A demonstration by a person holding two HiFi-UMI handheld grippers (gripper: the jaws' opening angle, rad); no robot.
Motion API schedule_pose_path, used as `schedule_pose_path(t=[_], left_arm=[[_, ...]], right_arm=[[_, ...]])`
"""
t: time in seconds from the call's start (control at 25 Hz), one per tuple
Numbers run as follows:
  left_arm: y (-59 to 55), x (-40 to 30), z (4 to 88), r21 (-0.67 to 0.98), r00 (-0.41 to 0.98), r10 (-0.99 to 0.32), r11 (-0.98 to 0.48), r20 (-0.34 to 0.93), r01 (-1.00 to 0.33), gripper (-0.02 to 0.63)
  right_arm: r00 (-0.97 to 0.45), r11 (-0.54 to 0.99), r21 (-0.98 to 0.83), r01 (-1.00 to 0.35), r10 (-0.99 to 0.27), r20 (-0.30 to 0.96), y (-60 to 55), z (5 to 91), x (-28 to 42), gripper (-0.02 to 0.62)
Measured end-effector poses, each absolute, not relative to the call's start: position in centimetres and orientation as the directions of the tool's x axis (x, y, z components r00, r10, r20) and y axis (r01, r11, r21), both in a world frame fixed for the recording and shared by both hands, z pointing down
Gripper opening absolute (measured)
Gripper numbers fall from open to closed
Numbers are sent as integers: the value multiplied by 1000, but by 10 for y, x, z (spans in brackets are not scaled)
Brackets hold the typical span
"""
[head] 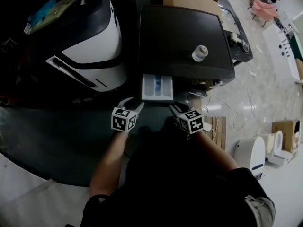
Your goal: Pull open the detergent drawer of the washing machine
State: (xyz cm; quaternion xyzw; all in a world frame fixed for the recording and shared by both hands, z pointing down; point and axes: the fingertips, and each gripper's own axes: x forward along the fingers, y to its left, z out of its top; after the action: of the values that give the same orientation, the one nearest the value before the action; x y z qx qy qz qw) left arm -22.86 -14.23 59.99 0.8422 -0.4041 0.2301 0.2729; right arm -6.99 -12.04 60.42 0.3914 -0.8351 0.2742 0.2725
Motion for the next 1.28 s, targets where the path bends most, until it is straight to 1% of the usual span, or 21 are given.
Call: schedule_pose_path(t=[0.2,0.4,0.6,0.76,0.92,1.04,1.16,1.28], left_arm=[[-137,-226,600,281,556,-567,-502,607,-818,178],[-133,-223,600,281,537,-579,-476,613,-834,178],[-135,-224,602,273,505,-594,-440,627,-856,178],[-135,-227,598,228,447,-602,-407,662,-885,181],[-141,-233,577,183,386,-657,-357,648,-916,175],[-148,-231,554,155,358,-696,-339,622,-928,164],[-158,-223,529,119,348,-727,-348,593,-930,155],[-175,-215,502,87,342,-759,-356,553,-931,132]], right_arm=[[-584,591,-262,-763,-455,672,-115,603,-68,114],[-632,676,-276,-683,-358,688,-109,602,-65,114],[-687,729,-319,-605,-275,672,-111,605,-66,114],[-733,729,-397,-557,-208,647,-119,606,-61,114],[-781,759,-421,-497,-180,598,-127,588,-56,114],[-808,765,-431,-479,-192,557,-146,568,-45,114],[-808,743,-417,-523,-278,519,-179,545,-23,114],[-796,738,-378,-559,-350,493,-207,521,-5,112]])
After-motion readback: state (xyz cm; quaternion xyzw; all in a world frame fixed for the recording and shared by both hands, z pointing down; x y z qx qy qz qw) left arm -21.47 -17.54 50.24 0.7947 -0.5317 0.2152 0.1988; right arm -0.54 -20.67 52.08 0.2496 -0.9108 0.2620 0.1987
